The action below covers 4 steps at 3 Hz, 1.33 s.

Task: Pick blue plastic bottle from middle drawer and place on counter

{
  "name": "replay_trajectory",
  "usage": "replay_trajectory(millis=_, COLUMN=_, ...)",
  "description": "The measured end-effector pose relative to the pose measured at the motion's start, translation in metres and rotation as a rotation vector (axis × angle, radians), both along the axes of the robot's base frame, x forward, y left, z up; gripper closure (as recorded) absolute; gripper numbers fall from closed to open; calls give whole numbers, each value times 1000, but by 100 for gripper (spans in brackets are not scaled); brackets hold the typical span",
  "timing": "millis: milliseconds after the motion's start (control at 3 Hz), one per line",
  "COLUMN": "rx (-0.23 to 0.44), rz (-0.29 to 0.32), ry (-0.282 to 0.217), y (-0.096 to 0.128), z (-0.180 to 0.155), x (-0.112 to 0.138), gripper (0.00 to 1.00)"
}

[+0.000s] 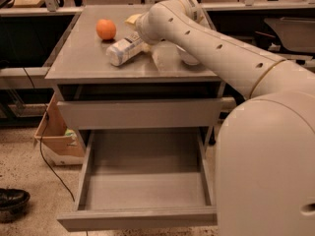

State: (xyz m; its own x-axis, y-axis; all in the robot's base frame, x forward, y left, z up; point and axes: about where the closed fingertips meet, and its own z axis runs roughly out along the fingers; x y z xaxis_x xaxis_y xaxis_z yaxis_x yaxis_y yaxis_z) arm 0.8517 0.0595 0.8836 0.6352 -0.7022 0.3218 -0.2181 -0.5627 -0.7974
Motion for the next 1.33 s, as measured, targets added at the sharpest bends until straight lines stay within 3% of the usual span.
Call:
replay_trajectory(millis=667, rx=2, rz=-1, ry=-1, y=-1, z=5, x=0, gripper=0)
replay_trajectory(millis=1333, rx=44, rz=-85, ry=-93, y=-56, z=75, x=-14, gripper=0)
